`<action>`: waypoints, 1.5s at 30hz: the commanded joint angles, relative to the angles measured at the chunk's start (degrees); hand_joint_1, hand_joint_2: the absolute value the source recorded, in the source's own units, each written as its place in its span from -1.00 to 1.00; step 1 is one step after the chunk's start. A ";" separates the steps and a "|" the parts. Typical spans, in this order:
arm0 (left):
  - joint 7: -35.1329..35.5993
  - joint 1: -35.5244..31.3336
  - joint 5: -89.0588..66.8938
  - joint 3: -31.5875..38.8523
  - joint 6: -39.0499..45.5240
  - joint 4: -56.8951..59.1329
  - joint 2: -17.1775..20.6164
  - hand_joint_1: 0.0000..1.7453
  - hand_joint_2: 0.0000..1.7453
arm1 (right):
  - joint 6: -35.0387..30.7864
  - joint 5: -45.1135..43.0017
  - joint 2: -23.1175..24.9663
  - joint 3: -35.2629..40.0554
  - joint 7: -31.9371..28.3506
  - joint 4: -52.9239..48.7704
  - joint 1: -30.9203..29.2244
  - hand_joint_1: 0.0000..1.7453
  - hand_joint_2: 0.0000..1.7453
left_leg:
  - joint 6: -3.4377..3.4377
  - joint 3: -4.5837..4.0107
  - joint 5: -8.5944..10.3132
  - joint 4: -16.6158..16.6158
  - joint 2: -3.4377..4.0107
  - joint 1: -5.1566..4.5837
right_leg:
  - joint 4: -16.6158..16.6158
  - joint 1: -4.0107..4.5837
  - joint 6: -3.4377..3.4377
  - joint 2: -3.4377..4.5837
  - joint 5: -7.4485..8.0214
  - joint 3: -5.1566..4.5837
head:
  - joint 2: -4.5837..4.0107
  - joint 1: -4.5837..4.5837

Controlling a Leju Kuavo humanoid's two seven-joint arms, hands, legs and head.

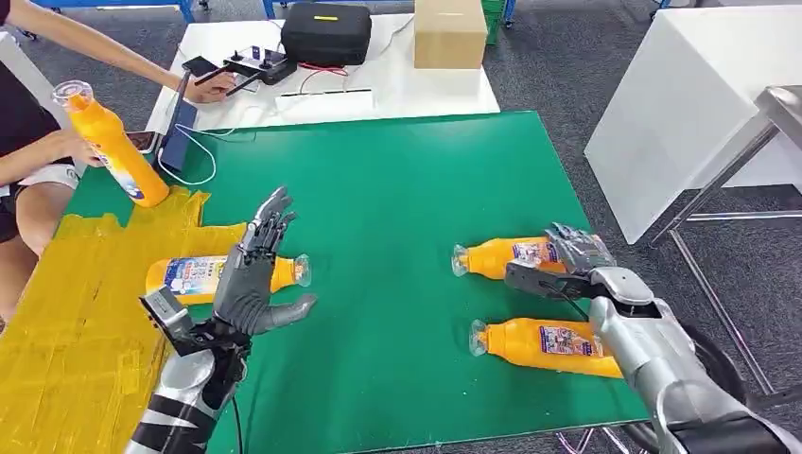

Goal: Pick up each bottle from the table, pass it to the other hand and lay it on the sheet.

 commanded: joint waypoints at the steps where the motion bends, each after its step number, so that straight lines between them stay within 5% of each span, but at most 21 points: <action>1: 0.29 -2.62 0.18 -0.20 0.15 4.80 0.39 -1.00 1.00 | 0.31 1.15 1.26 5.57 1.19 11.14 -5.72 -0.76 1.00 | -0.07 0.10 -0.02 0.00 -0.04 0.06 | -0.03 0.04 -0.04 0.07 0.00 0.11 | 0.00 0.00; 5: 0.29 -2.62 0.18 -0.20 0.15 4.80 0.39 -1.00 1.00 | 0.31 1.15 1.26 5.57 1.19 11.14 -5.72 -0.76 1.00 | -0.11 0.14 -0.05 0.02 -0.07 0.10 | -0.04 0.08 -0.07 0.10 -0.01 0.16 | 0.00 0.00; 7: 0.29 -2.61 0.18 -0.12 0.19 4.79 0.39 -1.00 1.00 | 0.21 2.08 1.26 6.36 1.86 11.41 -5.88 0.56 1.00 | -0.08 0.13 -0.02 -0.01 -0.07 0.06 | -0.05 0.04 -0.05 0.04 -0.01 0.13 | 0.00 0.00; 9: 0.42 -2.57 0.47 0.39 0.26 4.97 0.34 -1.00 1.00 | 0.36 2.20 1.62 6.49 1.94 11.85 -5.92 0.92 1.00 | -0.17 0.22 -0.08 0.05 -0.10 0.16 | -0.05 0.14 -0.10 0.13 -0.03 0.25 | 0.00 0.00; 28: 0.86 -1.99 0.53 1.04 0.31 4.27 0.08 -1.00 1.00 | -8.45 -0.07 5.92 1.99 1.40 8.90 -3.84 1.00 1.00 | -0.10 0.14 -0.04 0.01 -0.05 0.10 | -0.04 0.08 -0.06 0.10 -0.01 0.13 | 0.00 0.00; 37: 6.39 -3.66 -1.20 -3.42 1.62 5.72 0.62 -1.00 1.00 | -21.30 -7.59 14.10 -12.70 -2.90 -9.80 4.53 1.00 1.00 | -0.12 0.06 -0.05 0.03 -0.02 0.11 | 0.01 0.09 -0.09 0.14 -0.02 0.06 | 0.00 0.00; 45: 8.79 -5.75 -2.80 -5.87 2.51 8.94 1.51 -1.00 1.00 | -24.43 -13.12 18.62 -16.27 -7.62 -21.01 10.13 1.00 1.00 | -0.20 0.17 -0.13 0.10 -0.06 0.22 | 0.03 0.18 -0.13 0.21 -0.08 0.17 | 0.00 0.00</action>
